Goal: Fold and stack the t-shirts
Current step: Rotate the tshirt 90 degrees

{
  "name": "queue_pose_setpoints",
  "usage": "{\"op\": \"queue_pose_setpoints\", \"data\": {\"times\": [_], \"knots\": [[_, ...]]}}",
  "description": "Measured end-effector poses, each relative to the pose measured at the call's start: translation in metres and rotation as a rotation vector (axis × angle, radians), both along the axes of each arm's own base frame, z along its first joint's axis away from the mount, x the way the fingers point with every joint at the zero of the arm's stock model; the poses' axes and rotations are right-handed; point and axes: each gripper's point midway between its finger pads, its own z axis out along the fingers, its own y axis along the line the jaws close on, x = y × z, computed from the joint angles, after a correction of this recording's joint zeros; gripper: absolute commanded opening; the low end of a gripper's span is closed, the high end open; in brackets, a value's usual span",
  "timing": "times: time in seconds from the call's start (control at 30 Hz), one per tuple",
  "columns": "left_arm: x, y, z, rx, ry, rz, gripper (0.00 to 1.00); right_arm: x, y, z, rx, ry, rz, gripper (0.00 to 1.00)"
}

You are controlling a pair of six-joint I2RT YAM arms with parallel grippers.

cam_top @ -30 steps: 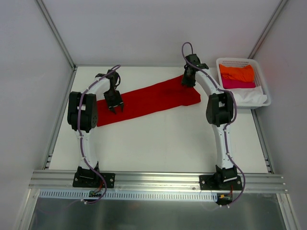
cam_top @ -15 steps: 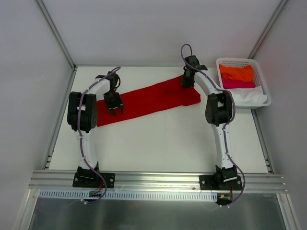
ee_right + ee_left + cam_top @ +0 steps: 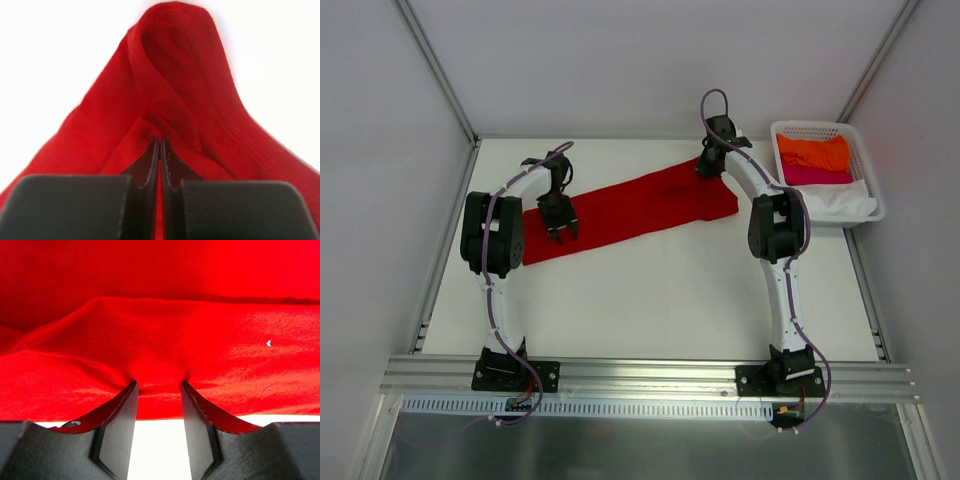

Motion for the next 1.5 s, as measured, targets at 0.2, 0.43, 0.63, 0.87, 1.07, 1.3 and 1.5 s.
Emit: {"op": "queue_pose_setpoints", "data": {"times": [0.2,0.43,0.63,0.87,1.07,1.3,1.5], "knots": [[-0.003,-0.002,-0.001,0.000,0.005,-0.003,0.40,0.006,0.005,0.004,0.057,-0.018,-0.065,0.00],[-0.004,-0.002,-0.001,0.000,0.008,0.007,0.40,0.020,0.020,0.015,0.187,-0.067,-0.133,0.01],[-0.004,-0.002,-0.001,0.000,0.008,0.010,0.40,0.029,0.028,0.022,0.275,-0.092,-0.192,0.02],[-0.005,-0.005,-0.001,0.001,0.010,0.005,0.40,0.036,0.036,0.019,0.365,-0.098,-0.258,0.09],[-0.006,-0.005,-0.001,0.000,0.010,0.005,0.40,0.036,0.036,0.015,0.372,-0.092,-0.267,0.27],[-0.006,-0.006,-0.001,0.002,0.010,0.001,0.38,0.028,0.031,0.004,0.302,-0.074,-0.213,0.49],[0.002,-0.010,0.005,0.031,-0.022,-0.022,0.37,0.023,0.026,0.006,0.259,-0.081,-0.166,0.49]]}}
